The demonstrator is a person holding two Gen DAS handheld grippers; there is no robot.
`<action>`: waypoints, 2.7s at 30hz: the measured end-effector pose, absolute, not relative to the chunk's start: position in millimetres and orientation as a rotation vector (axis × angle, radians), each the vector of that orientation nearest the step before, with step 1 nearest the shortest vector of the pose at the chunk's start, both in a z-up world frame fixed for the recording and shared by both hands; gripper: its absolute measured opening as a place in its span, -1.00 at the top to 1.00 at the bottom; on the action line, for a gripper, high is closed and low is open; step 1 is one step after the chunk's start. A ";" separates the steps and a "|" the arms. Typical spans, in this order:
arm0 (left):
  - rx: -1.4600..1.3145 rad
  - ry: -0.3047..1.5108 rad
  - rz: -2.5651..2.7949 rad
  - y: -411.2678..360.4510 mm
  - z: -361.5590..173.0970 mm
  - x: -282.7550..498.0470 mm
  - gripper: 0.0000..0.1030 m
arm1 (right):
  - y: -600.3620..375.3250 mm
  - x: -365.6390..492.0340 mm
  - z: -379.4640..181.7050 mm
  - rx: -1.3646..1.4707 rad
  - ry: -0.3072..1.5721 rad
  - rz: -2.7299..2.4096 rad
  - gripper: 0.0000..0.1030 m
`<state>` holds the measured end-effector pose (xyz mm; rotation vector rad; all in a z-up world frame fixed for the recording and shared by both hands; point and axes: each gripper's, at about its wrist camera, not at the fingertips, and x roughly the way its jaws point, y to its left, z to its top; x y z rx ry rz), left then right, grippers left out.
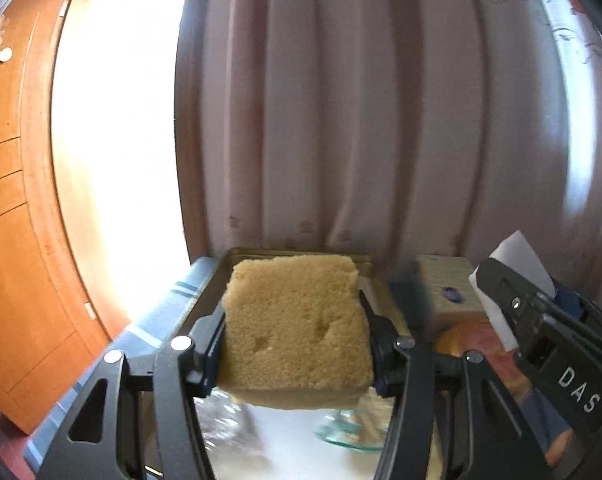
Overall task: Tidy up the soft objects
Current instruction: 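Carry the yellow sponge and white sponge over the gold tin tray with both tools, then open both tools to drop the two sponges into the tray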
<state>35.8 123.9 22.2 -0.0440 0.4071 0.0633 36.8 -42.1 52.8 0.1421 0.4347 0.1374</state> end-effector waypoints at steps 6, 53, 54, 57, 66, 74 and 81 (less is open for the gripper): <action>-0.046 0.454 0.135 146.7 12.6 56.8 -0.06 | -22.8 63.7 44.7 0.168 0.475 0.157 -0.24; -0.087 0.273 0.261 135.4 7.6 21.8 -0.99 | -41.1 4.6 28.6 -0.070 0.210 0.012 -0.84; -0.073 0.278 0.266 131.9 7.5 22.0 -0.99 | -40.8 3.8 27.2 -0.077 0.211 0.013 -0.84; -0.055 0.290 0.266 126.6 6.6 21.6 -0.99 | -39.5 3.4 26.0 -0.100 0.225 0.013 -0.84; -0.034 0.306 0.237 111.4 6.3 14.4 -0.99 | -68.2 0.3 25.6 -0.018 0.252 -0.028 -0.84; -0.020 0.311 0.197 94.3 5.7 9.2 -0.99 | -80.3 -11.8 29.2 -0.052 0.230 -0.056 -0.84; -0.014 0.318 0.163 74.7 5.3 4.6 -0.99 | -101.8 -18.5 31.2 -0.030 0.221 -0.096 -0.84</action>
